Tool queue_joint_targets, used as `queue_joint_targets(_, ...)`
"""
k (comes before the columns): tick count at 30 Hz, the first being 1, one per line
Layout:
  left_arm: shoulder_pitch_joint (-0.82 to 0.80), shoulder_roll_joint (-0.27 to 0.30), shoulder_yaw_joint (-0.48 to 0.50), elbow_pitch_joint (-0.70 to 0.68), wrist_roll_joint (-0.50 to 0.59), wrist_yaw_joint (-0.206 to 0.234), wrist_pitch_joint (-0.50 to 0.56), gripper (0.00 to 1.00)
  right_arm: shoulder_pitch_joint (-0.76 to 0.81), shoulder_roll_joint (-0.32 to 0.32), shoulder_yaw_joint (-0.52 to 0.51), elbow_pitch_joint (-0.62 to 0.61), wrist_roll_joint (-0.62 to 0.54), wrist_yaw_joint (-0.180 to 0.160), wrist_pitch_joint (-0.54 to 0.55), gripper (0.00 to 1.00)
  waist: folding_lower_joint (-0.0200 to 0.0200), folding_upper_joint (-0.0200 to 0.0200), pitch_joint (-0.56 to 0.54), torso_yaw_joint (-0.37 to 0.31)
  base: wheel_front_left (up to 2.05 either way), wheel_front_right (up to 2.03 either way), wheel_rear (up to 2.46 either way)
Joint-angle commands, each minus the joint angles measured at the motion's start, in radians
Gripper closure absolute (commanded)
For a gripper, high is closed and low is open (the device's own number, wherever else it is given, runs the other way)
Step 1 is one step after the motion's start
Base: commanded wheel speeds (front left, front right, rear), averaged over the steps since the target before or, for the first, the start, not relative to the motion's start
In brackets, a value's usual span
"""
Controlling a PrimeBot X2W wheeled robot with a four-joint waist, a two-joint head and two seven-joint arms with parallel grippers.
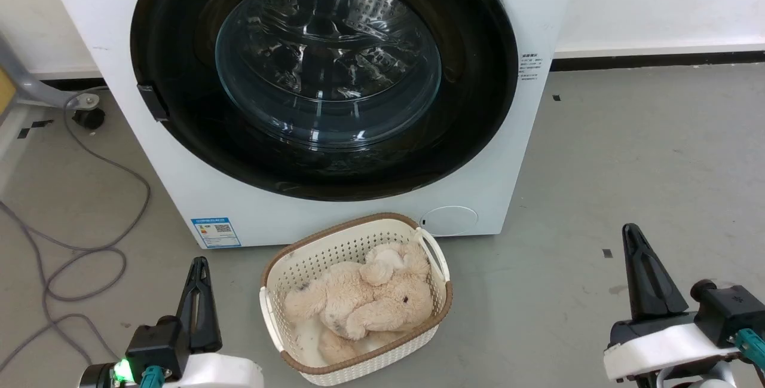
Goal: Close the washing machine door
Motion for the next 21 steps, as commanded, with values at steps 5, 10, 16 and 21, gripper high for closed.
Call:
queue_joint_targets(5,-0.006,0.000,0.000,-0.004,0.008,-0.010,0.014,1.00,0.006,0.001,0.005,-0.009,-0.010,0.000,0.013,1.00,0.0001,0.0000,0.000,0.007,0.00,0.00,0.00)
queue_joint_targets(10,-0.007,0.000,0.000,-0.005,0.011,-0.015,0.024,1.00,0.008,0.001,0.008,-0.013,-0.014,0.000,0.023,1.00,0.0001,0.0000,-0.001,0.013,0.00,0.00,0.00)
queue_joint_targets(16,-0.009,0.000,0.000,-0.007,0.014,-0.022,0.036,1.00,0.010,0.002,0.011,-0.017,-0.019,0.000,0.036,1.00,0.0001,0.0000,-0.001,0.021,0.00,0.00,0.00)
queue_joint_targets(21,-0.011,0.000,0.000,-0.008,0.017,-0.027,0.046,1.00,0.012,0.002,0.013,-0.021,-0.023,0.000,0.046,1.00,0.0001,0.0000,-0.002,0.027,0.00,0.00,0.00)
